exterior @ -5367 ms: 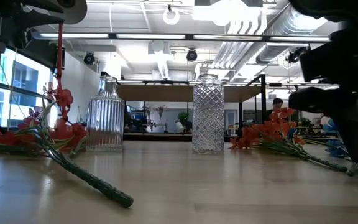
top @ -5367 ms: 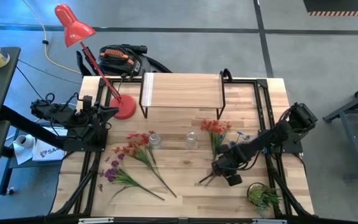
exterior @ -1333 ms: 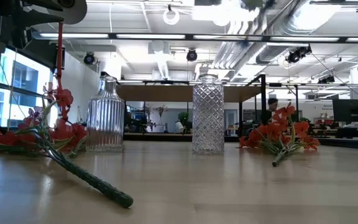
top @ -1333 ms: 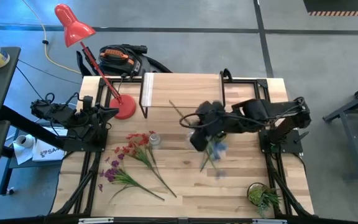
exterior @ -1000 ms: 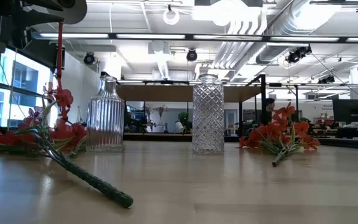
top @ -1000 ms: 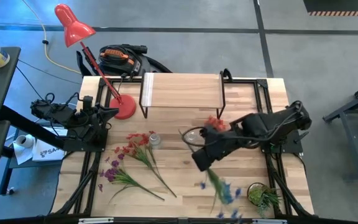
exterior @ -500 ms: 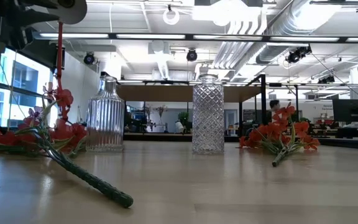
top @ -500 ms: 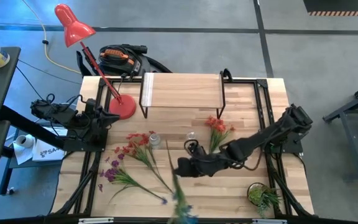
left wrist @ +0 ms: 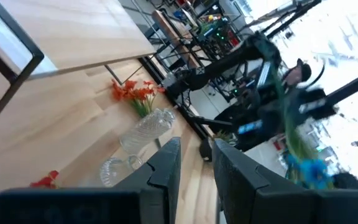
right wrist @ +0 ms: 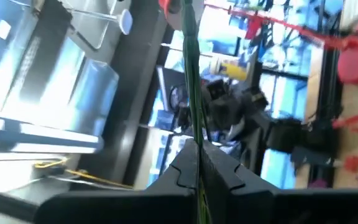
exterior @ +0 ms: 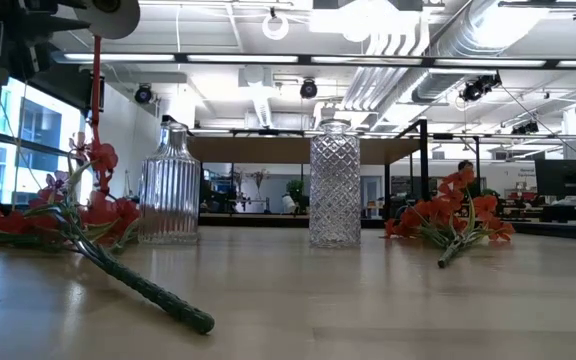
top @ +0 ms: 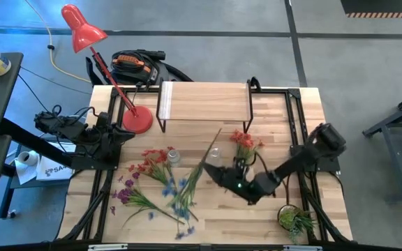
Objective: Pick and place flowers into a vace then onto a shelf
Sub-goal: Put the blue flowers into the right transparent flower vase
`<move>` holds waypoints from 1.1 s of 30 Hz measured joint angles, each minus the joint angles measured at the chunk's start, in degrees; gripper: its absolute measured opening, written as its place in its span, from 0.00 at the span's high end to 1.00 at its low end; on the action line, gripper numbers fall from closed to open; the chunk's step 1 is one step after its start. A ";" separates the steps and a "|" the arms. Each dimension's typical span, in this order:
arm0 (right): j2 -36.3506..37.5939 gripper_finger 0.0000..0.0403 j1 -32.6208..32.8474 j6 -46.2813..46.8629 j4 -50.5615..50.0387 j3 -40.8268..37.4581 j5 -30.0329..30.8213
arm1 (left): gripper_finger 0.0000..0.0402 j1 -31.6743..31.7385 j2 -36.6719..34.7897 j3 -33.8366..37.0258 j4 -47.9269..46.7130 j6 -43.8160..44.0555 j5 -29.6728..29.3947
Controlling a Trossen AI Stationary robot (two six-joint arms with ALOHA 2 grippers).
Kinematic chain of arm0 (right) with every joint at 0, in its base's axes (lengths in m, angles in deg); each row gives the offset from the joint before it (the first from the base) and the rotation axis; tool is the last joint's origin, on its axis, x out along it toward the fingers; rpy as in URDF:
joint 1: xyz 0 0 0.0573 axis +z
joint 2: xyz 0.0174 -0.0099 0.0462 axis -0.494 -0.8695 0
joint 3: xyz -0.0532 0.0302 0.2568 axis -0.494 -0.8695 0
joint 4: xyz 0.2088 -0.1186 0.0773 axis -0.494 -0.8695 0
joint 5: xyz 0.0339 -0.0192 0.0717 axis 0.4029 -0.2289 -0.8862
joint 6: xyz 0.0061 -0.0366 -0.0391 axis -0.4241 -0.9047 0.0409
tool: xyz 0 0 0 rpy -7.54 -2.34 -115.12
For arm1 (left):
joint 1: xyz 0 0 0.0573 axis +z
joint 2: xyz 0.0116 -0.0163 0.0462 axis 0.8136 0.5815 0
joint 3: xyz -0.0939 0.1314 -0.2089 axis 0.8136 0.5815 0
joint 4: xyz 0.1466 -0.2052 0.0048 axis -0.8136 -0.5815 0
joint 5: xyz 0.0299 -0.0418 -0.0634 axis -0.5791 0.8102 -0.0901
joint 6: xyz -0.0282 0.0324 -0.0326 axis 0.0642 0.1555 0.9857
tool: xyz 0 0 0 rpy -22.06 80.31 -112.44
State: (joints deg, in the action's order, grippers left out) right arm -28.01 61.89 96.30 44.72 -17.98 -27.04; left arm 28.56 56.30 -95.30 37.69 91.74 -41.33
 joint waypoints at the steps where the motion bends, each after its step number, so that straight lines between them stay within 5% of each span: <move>1: -1.63 1.00 0.67 0.51 1.88 -0.01 -0.26 | 0.68 0.00 0.00 0.00 0.01 0.42 0.03; 8: -14.49 0.99 3.39 2.54 21.47 0.12 0.14 | 0.68 0.00 0.00 0.00 0.04 1.55 0.44; 19: -19.91 0.98 1.72 3.40 21.18 0.14 -6.42 | 0.68 0.00 0.00 0.00 -0.04 5.55 0.68; 33: -19.91 0.96 -2.44 10.92 2.44 0.14 -13.19 | 0.68 0.00 0.00 0.00 -0.10 5.64 -0.26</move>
State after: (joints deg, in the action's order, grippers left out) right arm -47.92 59.45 107.22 47.16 -17.84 -40.23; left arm 28.56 56.30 -95.30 37.60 97.38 -41.59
